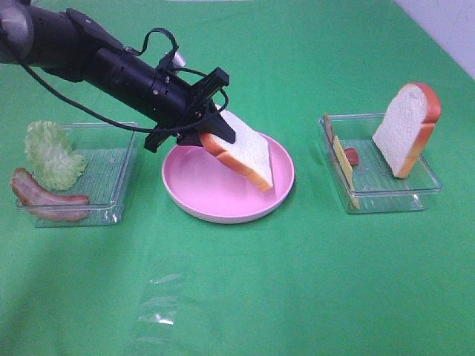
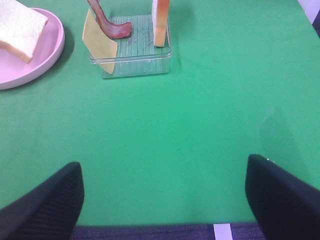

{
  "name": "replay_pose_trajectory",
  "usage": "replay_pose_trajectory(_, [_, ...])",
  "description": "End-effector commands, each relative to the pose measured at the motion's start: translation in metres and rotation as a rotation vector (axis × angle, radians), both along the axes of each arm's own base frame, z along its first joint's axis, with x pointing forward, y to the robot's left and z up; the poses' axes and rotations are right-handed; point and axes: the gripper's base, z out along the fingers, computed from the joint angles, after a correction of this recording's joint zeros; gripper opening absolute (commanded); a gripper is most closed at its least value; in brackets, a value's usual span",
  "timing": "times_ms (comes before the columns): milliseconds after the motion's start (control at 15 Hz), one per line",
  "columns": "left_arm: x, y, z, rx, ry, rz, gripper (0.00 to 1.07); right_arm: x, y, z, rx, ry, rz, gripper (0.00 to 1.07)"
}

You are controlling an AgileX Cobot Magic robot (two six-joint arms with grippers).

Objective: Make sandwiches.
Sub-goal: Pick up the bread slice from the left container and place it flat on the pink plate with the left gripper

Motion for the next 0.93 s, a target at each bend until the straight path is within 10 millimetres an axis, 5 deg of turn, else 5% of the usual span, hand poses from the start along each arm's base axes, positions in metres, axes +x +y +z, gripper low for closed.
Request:
replay_pose_trajectory(67, [0.001,-0.003,0.002,-0.007,-0.011,0.005,0.0,-0.003,0.0,0.0,0.006,-0.033,-0.007,0.84])
replay_pose_trajectory(600, [0.005,-0.007,-0.012,-0.021,0.029,-0.026,0.05,-0.003,0.0,0.0,0.006,-0.033,-0.007,0.84])
replay_pose_trajectory(733, [0.004,-0.007,-0.012,-0.018,0.033,-0.033,0.17,-0.003,0.0,0.0,0.006,-0.033,-0.007,0.84])
replay_pose_trajectory(933, [0.001,-0.006,-0.012,-0.002,0.046,-0.068,0.76,-0.003,0.0,0.0,0.006,-0.033,-0.007,0.84])
